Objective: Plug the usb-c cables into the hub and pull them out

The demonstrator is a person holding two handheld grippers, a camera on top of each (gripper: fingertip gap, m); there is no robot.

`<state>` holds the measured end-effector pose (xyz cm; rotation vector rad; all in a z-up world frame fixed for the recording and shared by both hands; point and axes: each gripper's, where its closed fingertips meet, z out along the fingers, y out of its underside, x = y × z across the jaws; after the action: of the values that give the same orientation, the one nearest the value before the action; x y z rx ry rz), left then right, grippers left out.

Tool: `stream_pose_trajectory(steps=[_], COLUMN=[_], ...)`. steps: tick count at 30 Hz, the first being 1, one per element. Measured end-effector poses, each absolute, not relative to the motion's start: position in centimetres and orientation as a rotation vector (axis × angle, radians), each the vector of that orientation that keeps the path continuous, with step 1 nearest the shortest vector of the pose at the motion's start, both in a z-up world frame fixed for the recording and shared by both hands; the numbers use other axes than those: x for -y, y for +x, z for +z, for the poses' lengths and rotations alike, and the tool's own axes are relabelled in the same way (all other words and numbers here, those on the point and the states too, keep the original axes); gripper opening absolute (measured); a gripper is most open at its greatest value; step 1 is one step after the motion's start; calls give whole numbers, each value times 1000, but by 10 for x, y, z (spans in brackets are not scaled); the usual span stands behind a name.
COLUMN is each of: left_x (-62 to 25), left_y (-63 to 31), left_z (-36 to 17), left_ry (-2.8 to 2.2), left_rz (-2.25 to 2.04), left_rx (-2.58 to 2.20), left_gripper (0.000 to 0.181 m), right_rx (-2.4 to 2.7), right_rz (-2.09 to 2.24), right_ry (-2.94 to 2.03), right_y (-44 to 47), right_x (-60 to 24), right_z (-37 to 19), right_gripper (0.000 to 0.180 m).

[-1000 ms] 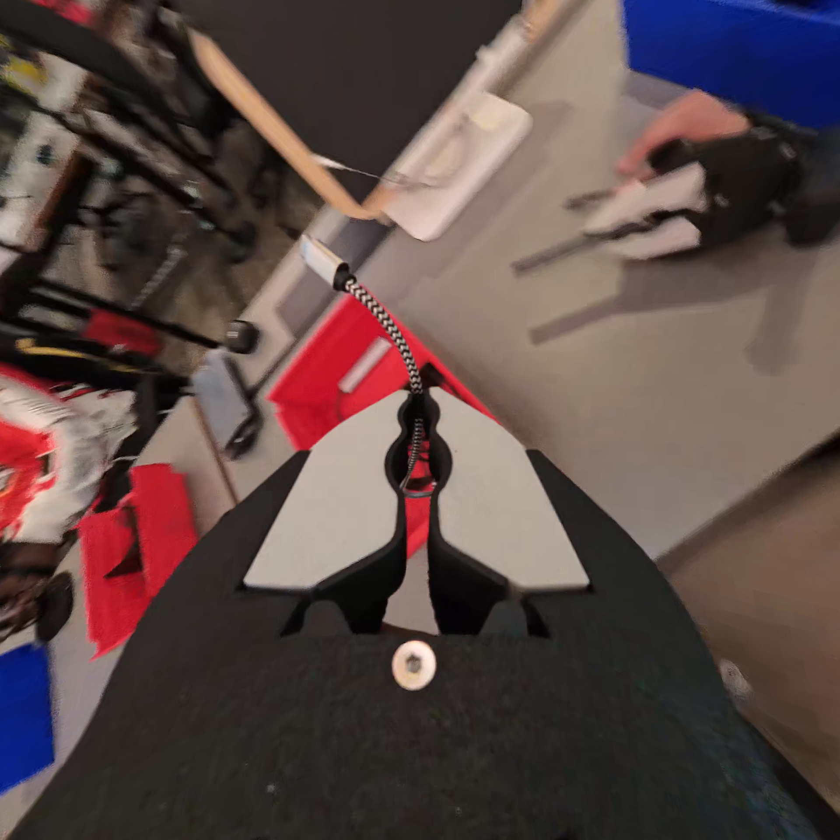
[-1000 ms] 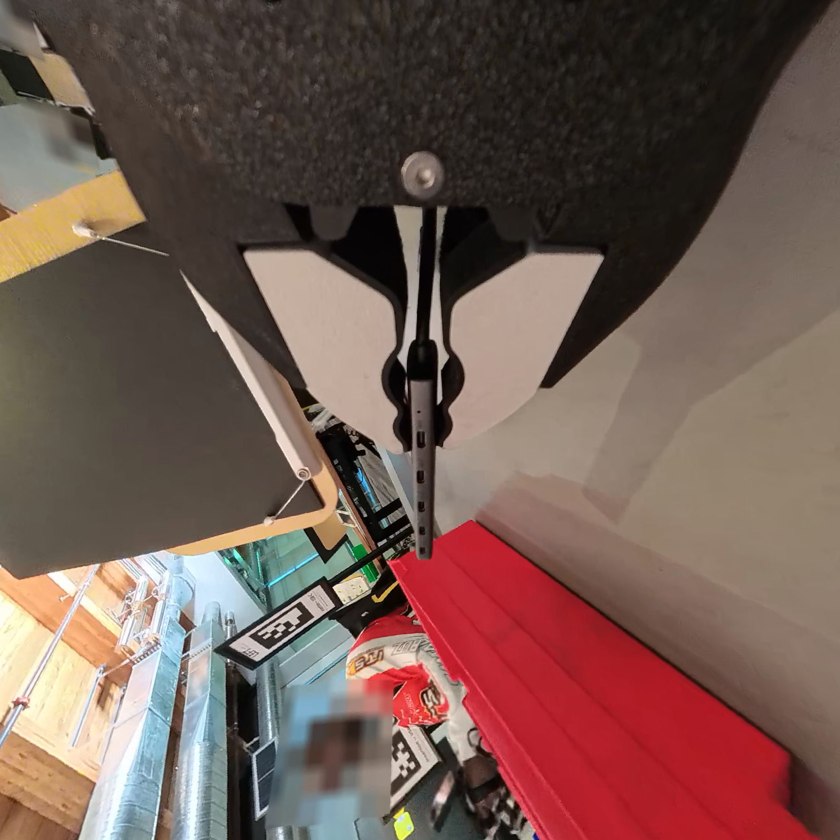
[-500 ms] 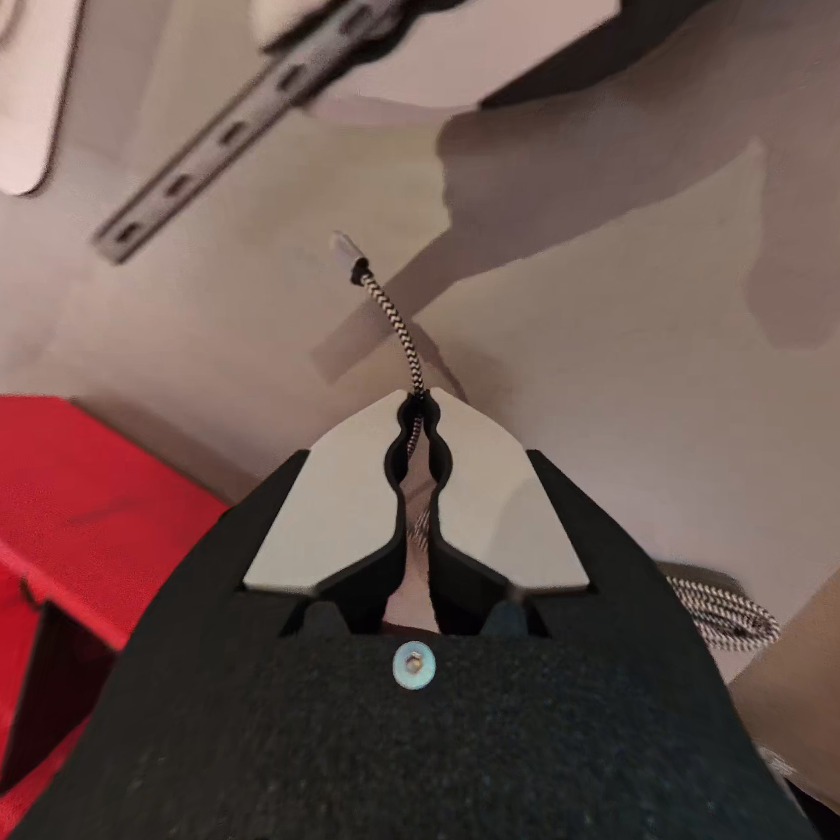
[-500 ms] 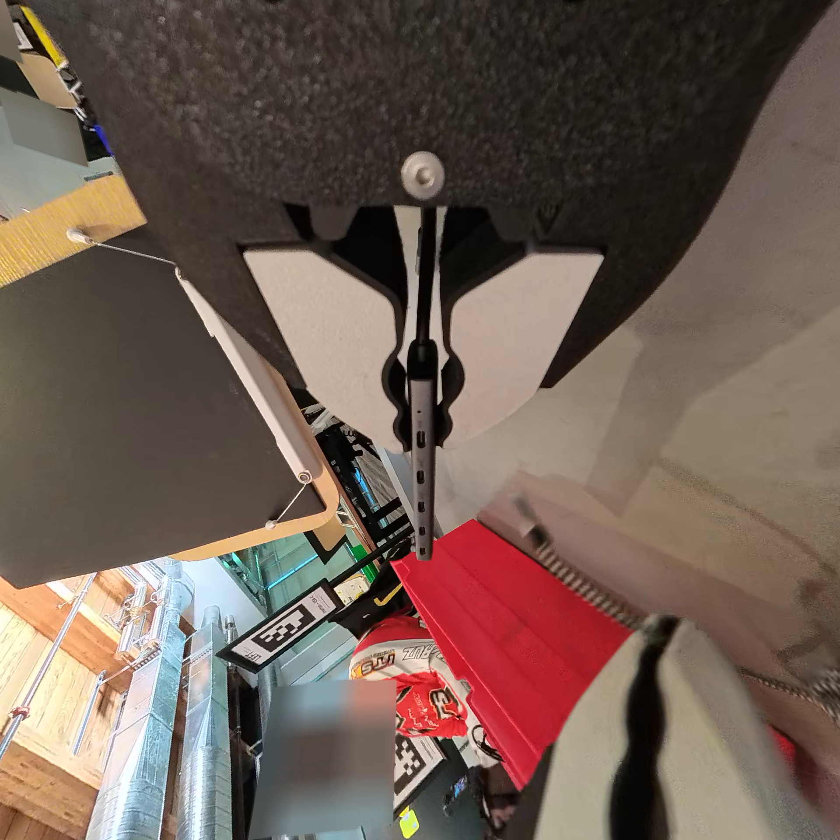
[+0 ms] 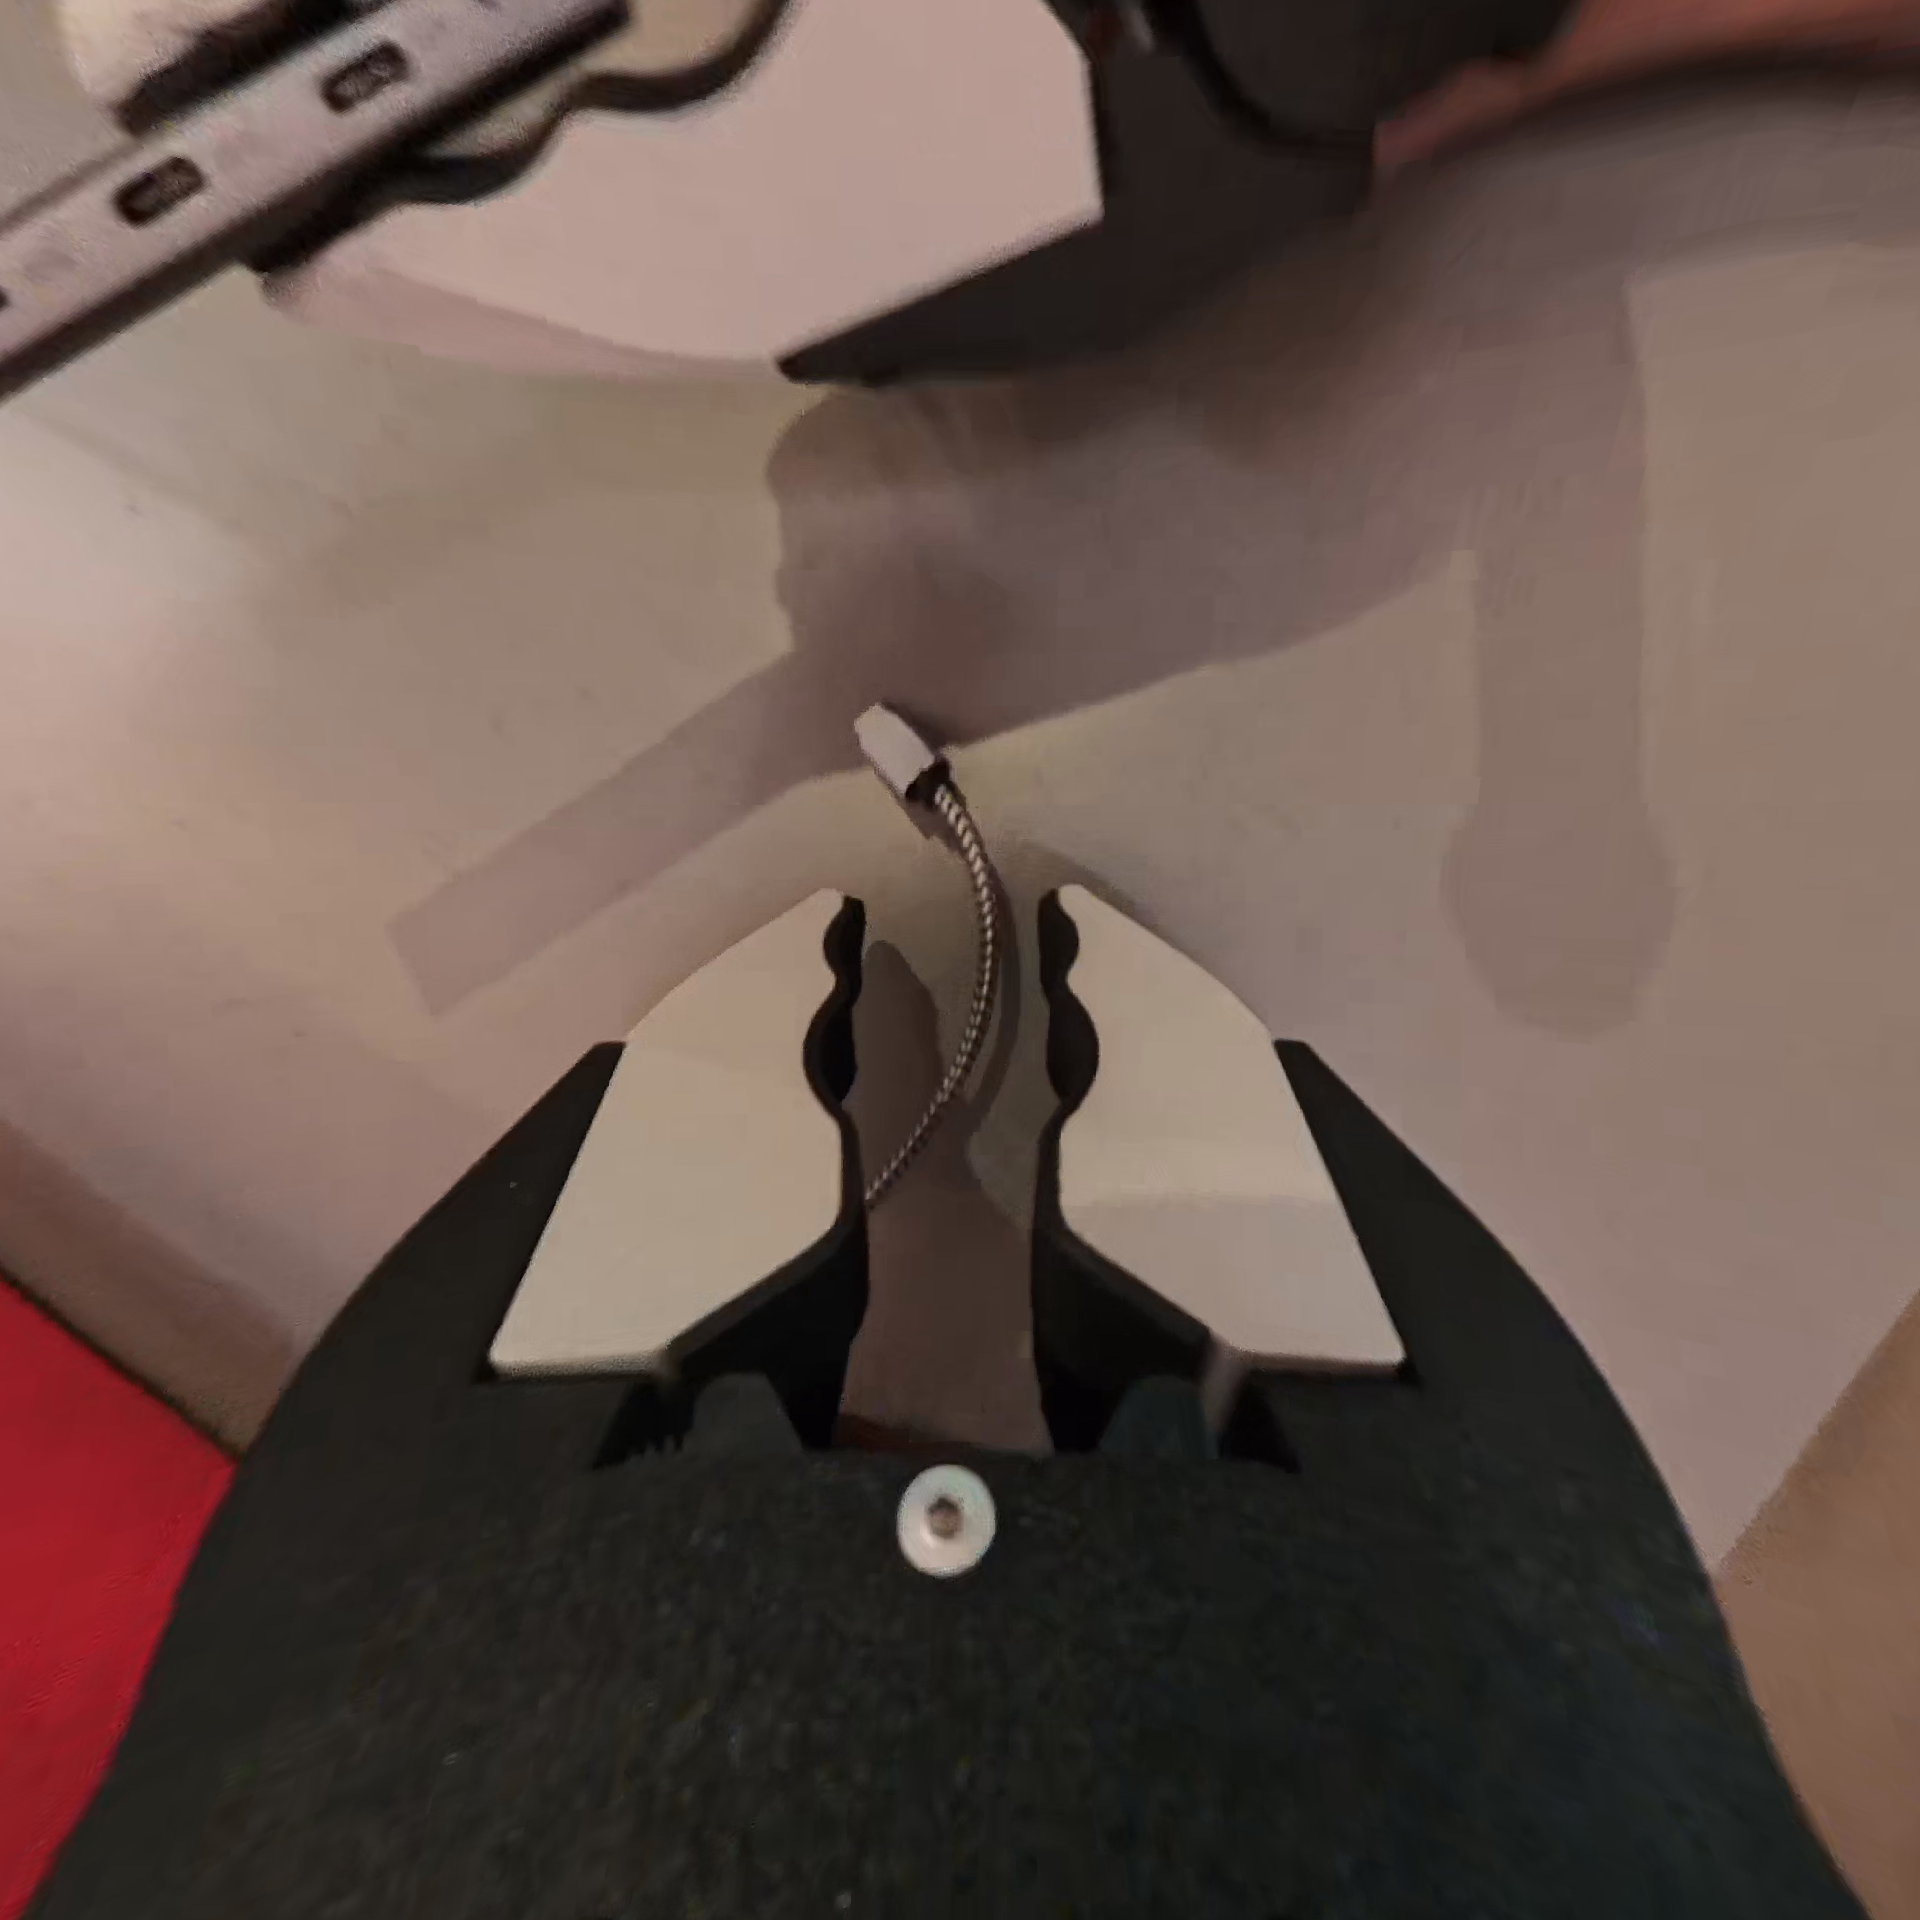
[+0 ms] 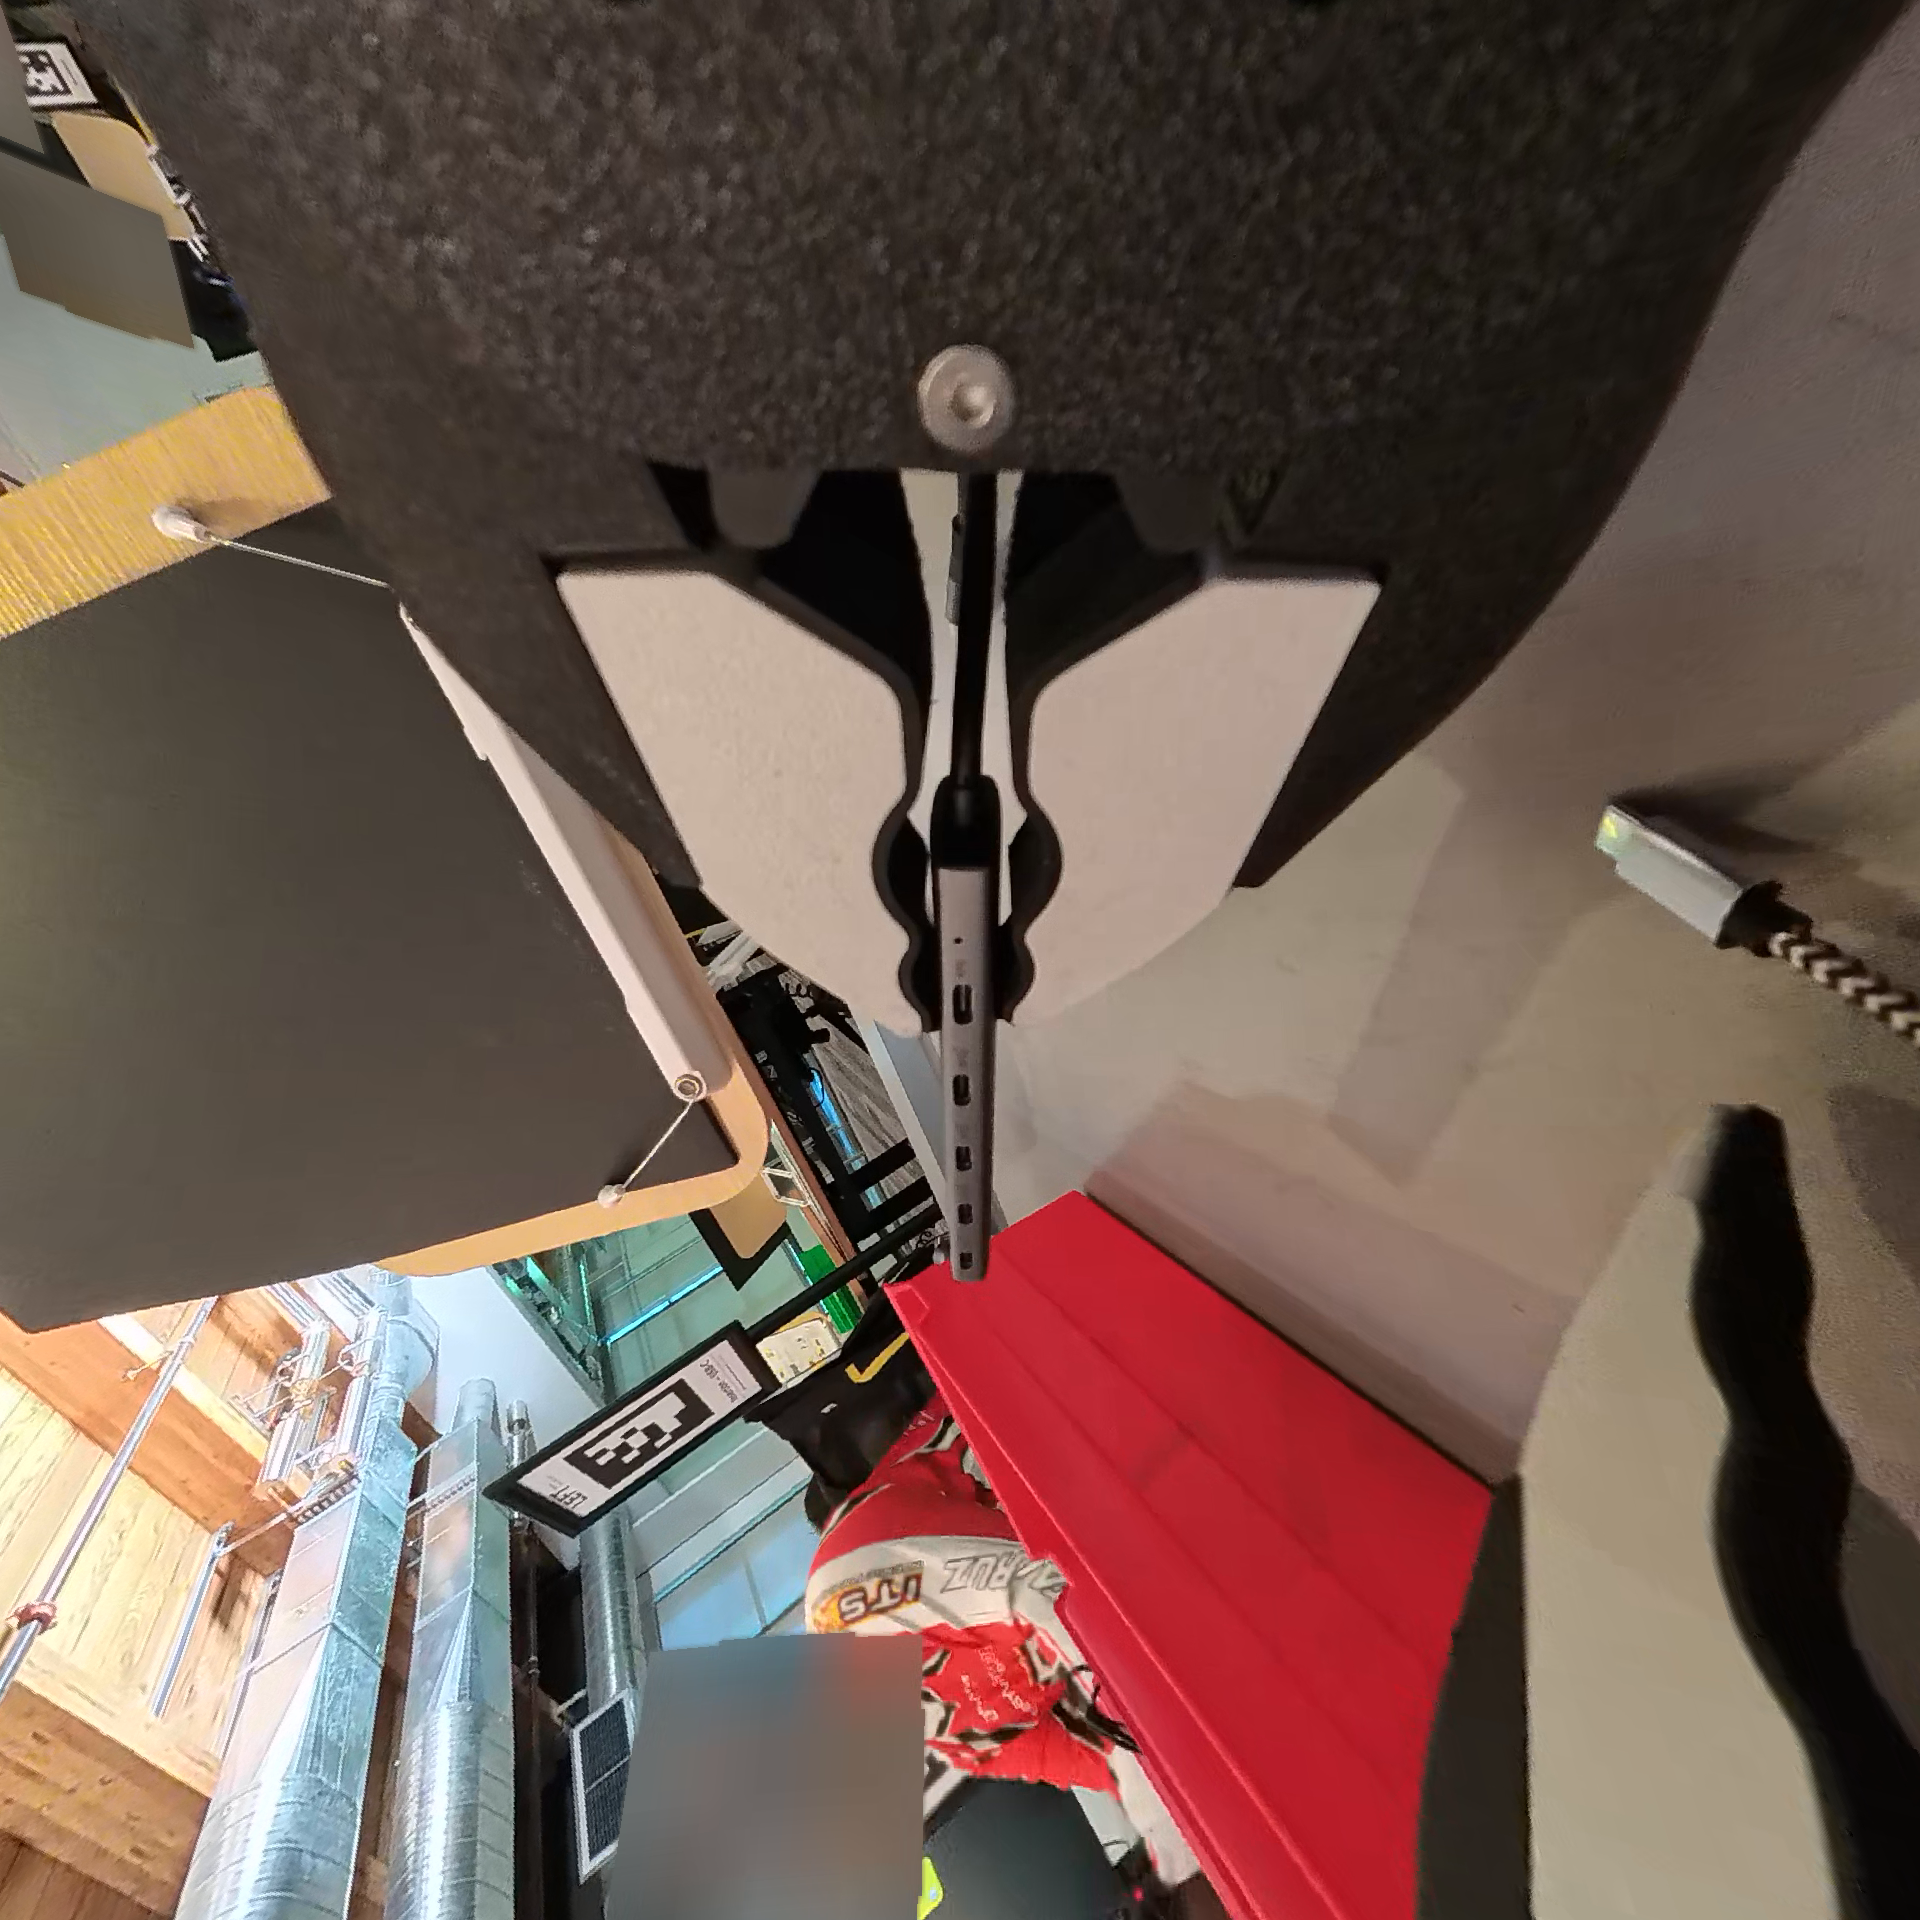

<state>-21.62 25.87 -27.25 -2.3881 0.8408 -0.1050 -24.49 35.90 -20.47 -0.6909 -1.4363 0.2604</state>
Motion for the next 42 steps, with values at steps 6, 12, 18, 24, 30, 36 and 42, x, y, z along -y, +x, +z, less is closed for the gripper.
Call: stream_pose_trajectory(steps=[6,12,18,24,30,36,42], left_x=[-272,-281,-283,-289,-288,-288,-288], left_y=[-206,-210,-211,-233,-252,-245,-247], left_z=[-276,-285,-281,-225,-204,-210,-215], left_ry=[-2425,-2419,-2396,-2226,-2203,-2224,-2244], left_rz=[-206,-141,-159,-66,-62,-52,-74], left_rx=[-484,-389,-444,-509,-445,-483,-466], left_gripper=[36,5,3,3,3,3,2], right_rx=[1439,1444,1445,1457,1482,1520,1530], right_rz=[268,268,262,174,12,-69,-92], right_ry=[-686,-685,-676,-644,-573,-475,-441], right_y=[-246,-245,-246,-247,-249,-254,-256], right_x=[-357,-356,-356,-356,-354,-340,-334], right_z=[-205,-206,-205,-205,-206,-209,-210], right_gripper=[9,9,9,9,9,9,9])
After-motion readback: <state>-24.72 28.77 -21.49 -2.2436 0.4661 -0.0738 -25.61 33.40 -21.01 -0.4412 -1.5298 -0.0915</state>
